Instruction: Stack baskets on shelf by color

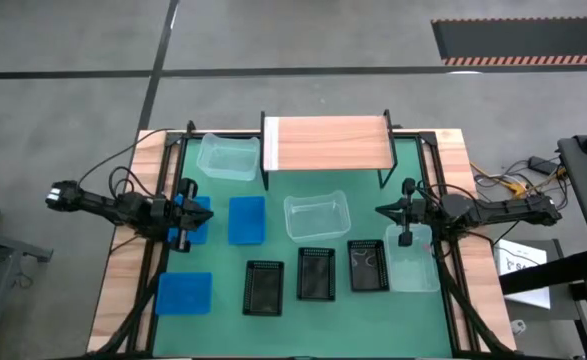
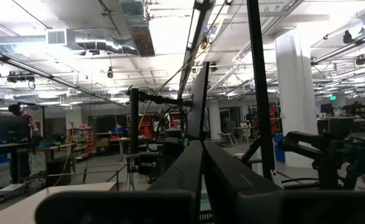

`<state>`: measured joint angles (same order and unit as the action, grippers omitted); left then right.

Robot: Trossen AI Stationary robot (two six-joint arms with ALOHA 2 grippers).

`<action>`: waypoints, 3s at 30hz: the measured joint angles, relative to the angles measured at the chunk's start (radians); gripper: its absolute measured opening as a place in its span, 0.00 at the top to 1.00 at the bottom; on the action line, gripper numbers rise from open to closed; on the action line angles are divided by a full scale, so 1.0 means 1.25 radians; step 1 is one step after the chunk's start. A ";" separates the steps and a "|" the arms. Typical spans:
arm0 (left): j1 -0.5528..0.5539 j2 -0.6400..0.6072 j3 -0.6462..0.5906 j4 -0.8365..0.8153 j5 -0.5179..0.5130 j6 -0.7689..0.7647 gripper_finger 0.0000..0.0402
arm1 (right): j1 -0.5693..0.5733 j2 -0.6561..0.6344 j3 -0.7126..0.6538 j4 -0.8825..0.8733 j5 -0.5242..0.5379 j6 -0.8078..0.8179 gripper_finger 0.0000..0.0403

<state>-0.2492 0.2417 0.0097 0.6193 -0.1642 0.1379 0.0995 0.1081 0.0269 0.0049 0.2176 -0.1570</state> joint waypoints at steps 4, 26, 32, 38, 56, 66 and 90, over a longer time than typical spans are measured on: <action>0.000 0.000 0.000 0.000 0.000 0.000 1.00 | 0.000 0.000 0.000 0.000 0.000 0.000 0.98; 0.000 0.000 0.000 0.000 0.000 0.000 1.00 | 0.000 0.000 0.000 0.000 -0.006 0.039 0.98; 0.000 0.000 0.000 0.000 0.000 0.000 1.00 | 0.000 0.000 0.000 0.003 -0.013 0.231 0.98; 0.000 0.001 0.000 0.025 0.000 0.034 1.00 | 0.000 0.000 -0.001 0.007 -0.013 0.266 0.98; 0.000 0.052 0.001 0.211 0.003 -0.084 1.00 | 0.000 -0.001 -0.002 0.065 -0.006 0.265 0.98; 0.000 0.205 0.038 0.291 -0.001 -0.033 1.00 | -0.001 -0.001 -0.001 0.138 -0.005 0.148 0.98; 0.001 0.680 0.308 0.295 -0.008 -0.022 1.00 | -0.001 0.128 0.000 0.581 -0.161 -0.083 0.98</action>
<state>-0.2485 1.0912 0.3950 0.9877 -0.1744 0.1101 0.0978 0.2684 0.0269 0.7307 0.0158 -0.2603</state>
